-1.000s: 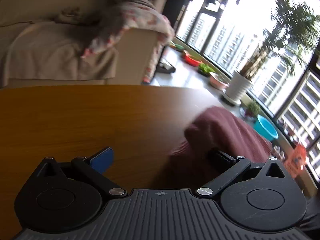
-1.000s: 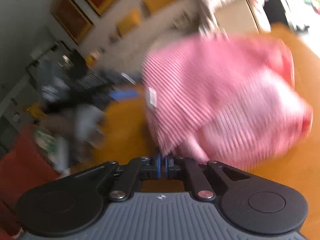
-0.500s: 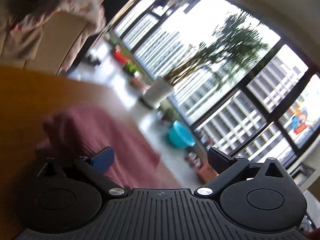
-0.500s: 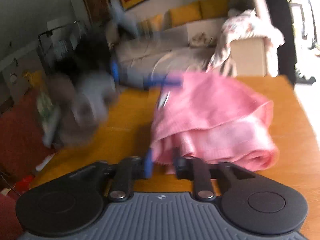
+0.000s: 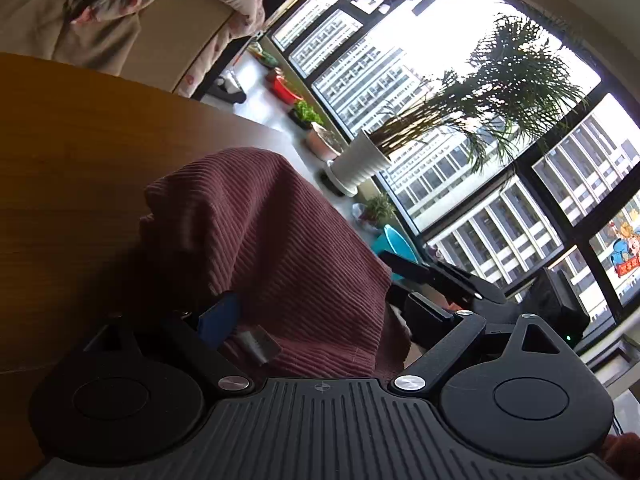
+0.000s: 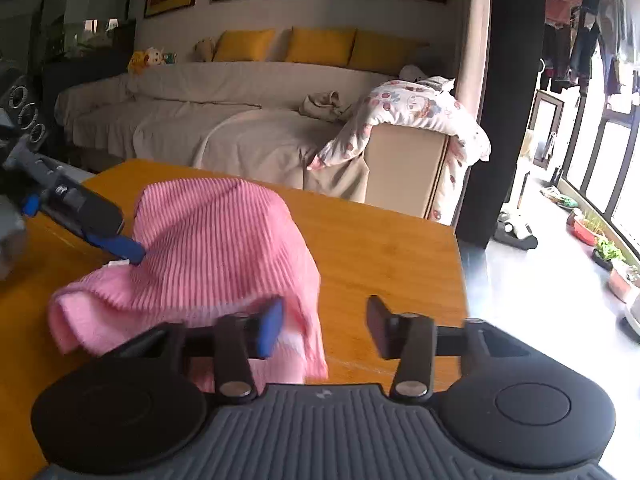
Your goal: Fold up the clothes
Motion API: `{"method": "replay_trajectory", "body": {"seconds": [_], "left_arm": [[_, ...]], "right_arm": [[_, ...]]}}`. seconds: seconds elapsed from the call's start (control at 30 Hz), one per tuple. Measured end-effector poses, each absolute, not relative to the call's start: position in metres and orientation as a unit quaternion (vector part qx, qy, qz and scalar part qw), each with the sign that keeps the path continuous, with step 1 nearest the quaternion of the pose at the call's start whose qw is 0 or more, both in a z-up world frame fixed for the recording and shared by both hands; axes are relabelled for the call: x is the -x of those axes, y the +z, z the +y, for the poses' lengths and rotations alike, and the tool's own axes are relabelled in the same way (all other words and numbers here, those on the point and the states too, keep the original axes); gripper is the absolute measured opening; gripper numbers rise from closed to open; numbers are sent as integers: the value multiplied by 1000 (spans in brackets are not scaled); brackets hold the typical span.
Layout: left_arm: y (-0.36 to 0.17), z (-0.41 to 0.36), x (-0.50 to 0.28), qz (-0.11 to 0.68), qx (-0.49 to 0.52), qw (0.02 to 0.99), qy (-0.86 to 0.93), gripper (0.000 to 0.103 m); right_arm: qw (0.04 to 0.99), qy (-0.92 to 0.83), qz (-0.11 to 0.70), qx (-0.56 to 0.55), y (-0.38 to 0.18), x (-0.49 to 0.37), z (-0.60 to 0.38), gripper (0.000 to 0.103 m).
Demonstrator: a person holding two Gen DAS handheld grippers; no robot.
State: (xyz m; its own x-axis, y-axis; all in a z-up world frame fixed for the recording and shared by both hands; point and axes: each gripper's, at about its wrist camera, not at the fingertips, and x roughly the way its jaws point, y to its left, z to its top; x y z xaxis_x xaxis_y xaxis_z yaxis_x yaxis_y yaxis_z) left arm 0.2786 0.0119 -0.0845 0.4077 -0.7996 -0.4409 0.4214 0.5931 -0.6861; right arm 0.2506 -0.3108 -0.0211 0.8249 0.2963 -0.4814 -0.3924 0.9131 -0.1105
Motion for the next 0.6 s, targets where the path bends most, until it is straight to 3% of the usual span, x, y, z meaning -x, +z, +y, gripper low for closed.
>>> {"method": "replay_trajectory", "body": {"seconds": [0.03,0.07,0.1,0.27,0.43,0.6], "left_arm": [[-85,11,-278,390,241,803,-380,94],[-86,10,-278,391,240,803,-380,94],[-86,10,-278,392,241,802,-380,94],[-88,17,-280,391,253,802,-375,94],[-87,27,-281,385,269,801,-371,95],[-62,35,-275,358,259,821,-361,98]], "right_arm": [[954,184,214,99,-19,-252,-307,24],[957,191,199,91,-13,-252,-304,6],[958,201,187,82,-5,-250,-299,2],[947,253,187,66,12,-233,-281,2],[928,267,250,78,-33,-198,-263,2],[923,266,253,115,-45,-171,-255,2]]}}
